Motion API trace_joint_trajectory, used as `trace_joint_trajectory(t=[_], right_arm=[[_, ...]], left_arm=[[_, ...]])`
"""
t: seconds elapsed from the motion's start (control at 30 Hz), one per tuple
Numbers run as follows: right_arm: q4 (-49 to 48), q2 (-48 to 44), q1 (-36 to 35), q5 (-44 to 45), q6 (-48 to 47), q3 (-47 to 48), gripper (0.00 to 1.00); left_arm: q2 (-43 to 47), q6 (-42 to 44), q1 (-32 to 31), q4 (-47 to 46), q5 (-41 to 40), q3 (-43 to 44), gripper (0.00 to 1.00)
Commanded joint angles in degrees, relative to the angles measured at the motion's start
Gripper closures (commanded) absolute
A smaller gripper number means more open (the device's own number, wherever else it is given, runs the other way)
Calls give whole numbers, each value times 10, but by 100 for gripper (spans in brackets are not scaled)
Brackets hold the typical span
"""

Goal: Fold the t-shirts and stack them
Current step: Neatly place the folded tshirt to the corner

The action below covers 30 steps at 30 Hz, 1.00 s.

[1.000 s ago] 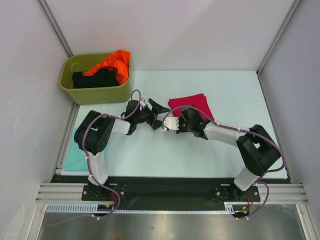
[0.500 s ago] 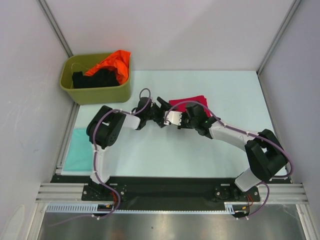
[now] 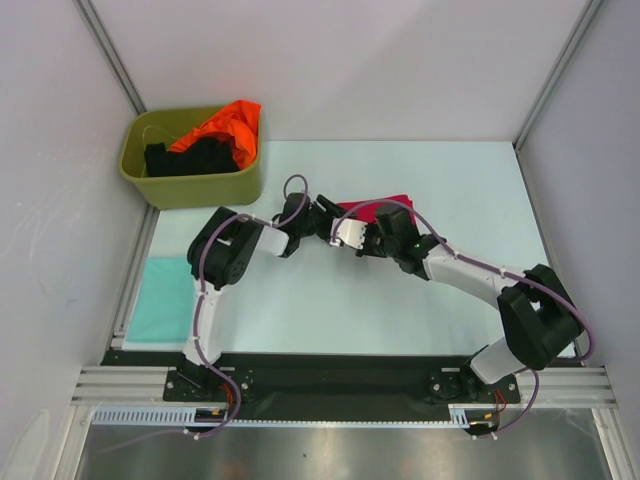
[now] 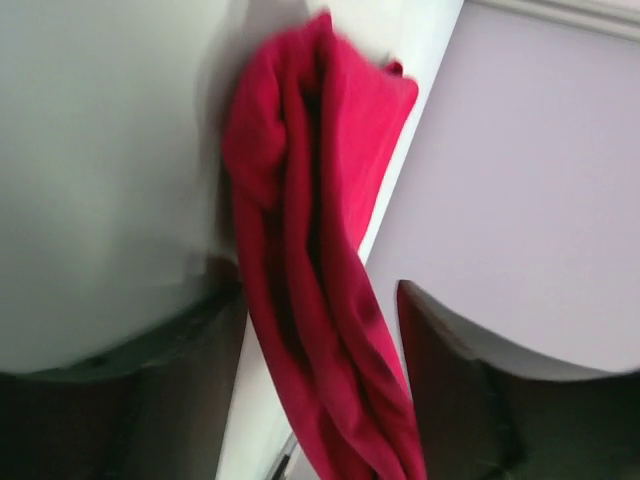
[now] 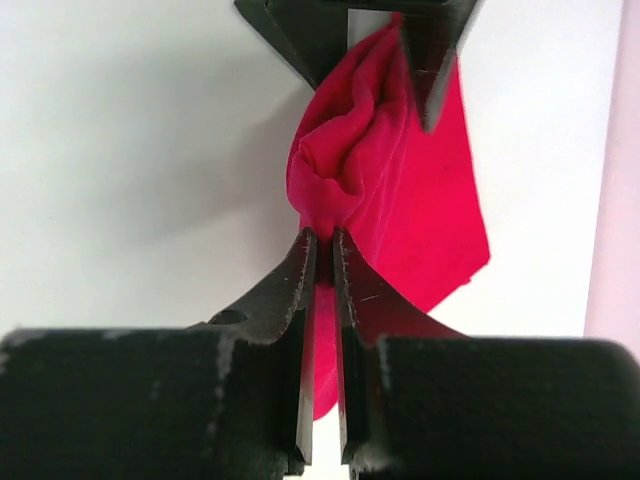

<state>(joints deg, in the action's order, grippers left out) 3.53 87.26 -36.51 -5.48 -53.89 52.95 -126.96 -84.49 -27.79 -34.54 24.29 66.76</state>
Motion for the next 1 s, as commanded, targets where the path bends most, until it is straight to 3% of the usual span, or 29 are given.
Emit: trace_joint_trajectory(t=[0.0, 0.13, 0.23, 0.27, 0.33, 0.37, 0.43, 0.47, 0.53, 0.57, 0.67, 0.8, 0.97], right_arm=[[-47, -45, 0, -12, 33, -11, 100], [-62, -75, -11, -8, 35, -53, 98], [-76, -104, -17, -2, 48, -76, 83], [-77, -111, -22, 4, 52, -89, 72], [-77, -138, -32, 20, 87, -99, 57], [-71, -149, -38, 27, 109, -101, 43], [-43, -180, -38, 36, 197, -94, 30], [-37, -189, -37, 50, 235, -80, 18], [45, -204, -35, 55, 300, -52, 11], [73, -205, -35, 54, 356, -37, 1], [144, -221, -48, 47, 408, -1, 0], [148, -273, -62, 28, 439, -11, 0], [144, -299, -63, -12, 470, -21, 0]], left_arm=[[-22, 0, -1, -34, -41, 1, 36], [-36, 13, -1, -47, -38, 22, 51], [-37, 29, 2, -50, -38, 33, 69], [-34, 32, 3, -51, -37, 34, 82], [-23, 49, 8, -49, -31, 28, 98], [-2, 59, 9, -30, -32, 25, 100], [29, 98, 12, 9, -36, 3, 100], [46, 115, 12, 28, -38, -5, 100], [106, 175, 15, 77, -39, -25, 100], [129, 198, 15, 132, -47, -33, 100], [214, 276, 20, 240, -78, -58, 100], [310, 353, 31, 386, -143, -75, 100], [421, 366, 72, 531, -224, -80, 100]])
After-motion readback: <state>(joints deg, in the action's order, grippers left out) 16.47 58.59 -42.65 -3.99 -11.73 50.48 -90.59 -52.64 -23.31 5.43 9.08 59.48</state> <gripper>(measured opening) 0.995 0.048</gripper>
